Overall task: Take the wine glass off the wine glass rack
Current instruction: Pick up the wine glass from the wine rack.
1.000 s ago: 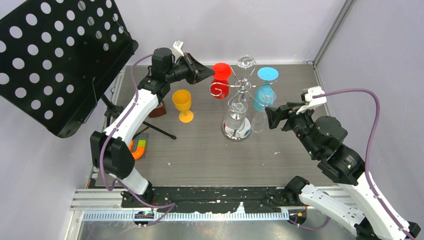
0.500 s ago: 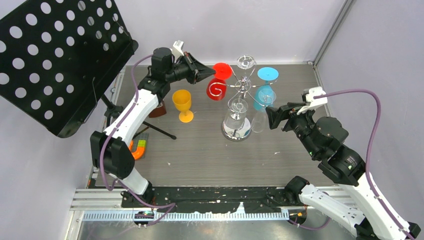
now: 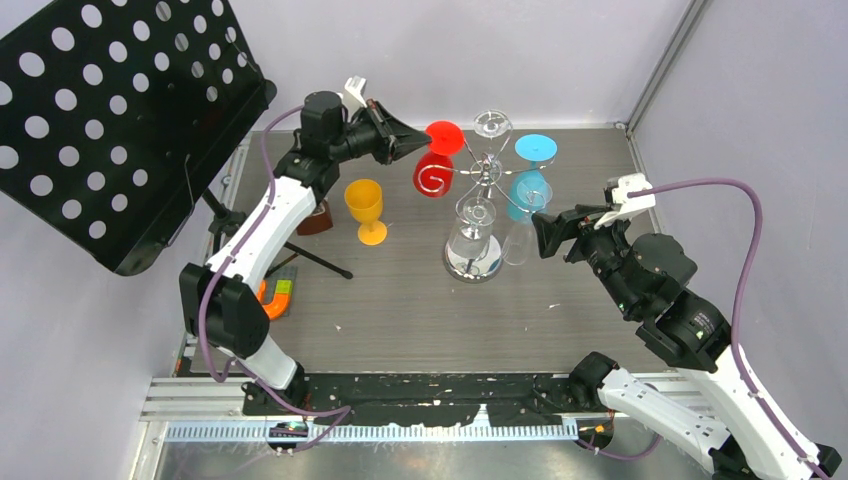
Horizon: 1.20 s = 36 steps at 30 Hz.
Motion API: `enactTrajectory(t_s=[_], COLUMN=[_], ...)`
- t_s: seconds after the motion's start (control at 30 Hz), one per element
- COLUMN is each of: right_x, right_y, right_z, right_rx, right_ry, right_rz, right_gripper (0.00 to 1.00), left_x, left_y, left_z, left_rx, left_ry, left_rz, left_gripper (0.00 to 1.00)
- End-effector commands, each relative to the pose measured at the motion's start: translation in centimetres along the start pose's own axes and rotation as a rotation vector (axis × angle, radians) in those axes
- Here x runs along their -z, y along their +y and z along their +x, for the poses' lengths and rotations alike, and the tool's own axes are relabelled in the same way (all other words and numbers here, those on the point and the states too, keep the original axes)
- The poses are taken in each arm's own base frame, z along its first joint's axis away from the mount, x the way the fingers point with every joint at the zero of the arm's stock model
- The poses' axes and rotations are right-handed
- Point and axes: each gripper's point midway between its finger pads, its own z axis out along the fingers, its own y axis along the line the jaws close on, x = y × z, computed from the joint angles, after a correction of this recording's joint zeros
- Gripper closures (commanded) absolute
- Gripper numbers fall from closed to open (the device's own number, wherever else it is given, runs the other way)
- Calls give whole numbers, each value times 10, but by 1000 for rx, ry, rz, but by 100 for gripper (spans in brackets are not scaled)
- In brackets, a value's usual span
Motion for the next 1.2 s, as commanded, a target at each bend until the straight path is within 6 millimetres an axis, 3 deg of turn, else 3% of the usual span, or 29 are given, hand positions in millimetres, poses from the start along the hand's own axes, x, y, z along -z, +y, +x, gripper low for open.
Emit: enactTrajectory(t_s=[0.0,0.33,0.8,1.17], right_x=[4,2,4,1], right_y=[-2,0,-3,-3], right_z=[-26,-27,-30,-26], right_rx=[-27,-30,-27,-19], right_ry=[-80,-81,-101,-99], right_rz=[8,6,13,19], right_gripper=[16,16,16,15], left_x=[13,12,-6,-17], left_y=[-39,-45,-50,-52], left_z=[-9,-18,-30,-12], left_rx=[-64,-74,-88,-121], left_ry=[-35,-45,-23,67], left_rz=[88,88,91,118], left_gripper=[100,100,100,100])
